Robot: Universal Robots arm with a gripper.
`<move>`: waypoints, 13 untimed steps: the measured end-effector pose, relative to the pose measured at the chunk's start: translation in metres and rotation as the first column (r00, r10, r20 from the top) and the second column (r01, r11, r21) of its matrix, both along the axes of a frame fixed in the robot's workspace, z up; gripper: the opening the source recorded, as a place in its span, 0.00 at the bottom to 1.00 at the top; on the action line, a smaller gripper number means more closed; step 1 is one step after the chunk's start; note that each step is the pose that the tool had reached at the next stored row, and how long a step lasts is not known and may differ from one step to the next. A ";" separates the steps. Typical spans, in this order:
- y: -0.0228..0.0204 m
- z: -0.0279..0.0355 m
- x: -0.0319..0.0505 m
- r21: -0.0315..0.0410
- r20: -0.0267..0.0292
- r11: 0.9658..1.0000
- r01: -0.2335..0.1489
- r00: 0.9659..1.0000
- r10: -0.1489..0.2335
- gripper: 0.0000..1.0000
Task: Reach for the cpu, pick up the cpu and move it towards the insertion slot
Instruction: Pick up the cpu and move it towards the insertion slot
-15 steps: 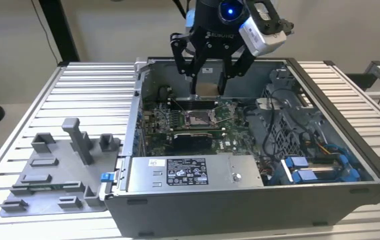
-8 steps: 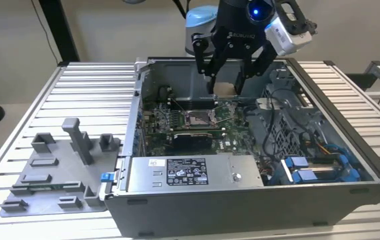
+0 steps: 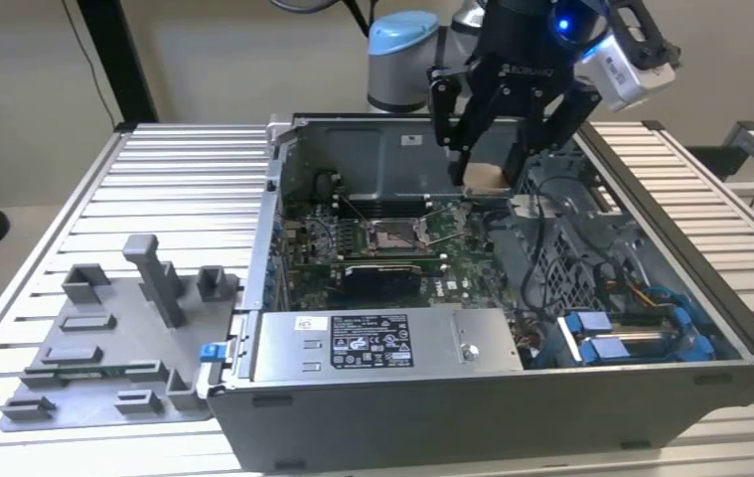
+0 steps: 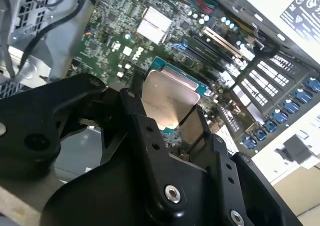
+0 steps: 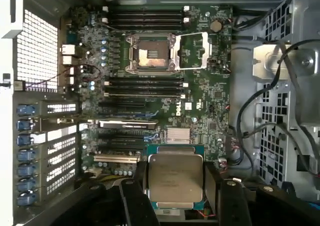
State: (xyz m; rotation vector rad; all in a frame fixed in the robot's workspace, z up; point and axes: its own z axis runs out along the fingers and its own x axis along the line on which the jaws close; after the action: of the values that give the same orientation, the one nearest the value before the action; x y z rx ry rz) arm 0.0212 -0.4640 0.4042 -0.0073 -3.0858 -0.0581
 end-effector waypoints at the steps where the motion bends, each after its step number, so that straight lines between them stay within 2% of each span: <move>1: 0.0000 0.0000 0.0045 0.000 0.000 1.000 0.000 1.000 0.000 0.00; 3: 0.0000 0.0000 0.0125 0.000 0.000 1.000 0.000 1.000 0.000 0.00; 5: 0.0002 -0.0002 0.0127 0.000 0.000 1.000 0.000 1.000 0.000 0.00; 6: 0.0006 -0.0006 0.0108 -0.001 0.002 1.000 0.000 1.000 0.000 0.00; 10: 0.0048 -0.0045 -0.0046 -0.006 0.015 1.000 0.000 1.000 0.000 0.00; 11: 0.0068 -0.0049 -0.0058 -0.008 0.018 1.000 0.000 1.000 0.000 0.00; 13: 0.0114 -0.0055 -0.0061 -0.008 0.020 1.000 0.000 1.000 0.000 0.00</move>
State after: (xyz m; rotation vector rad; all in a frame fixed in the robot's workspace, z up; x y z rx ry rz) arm 0.0151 -0.4527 0.3987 -0.0074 -3.1055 -0.0454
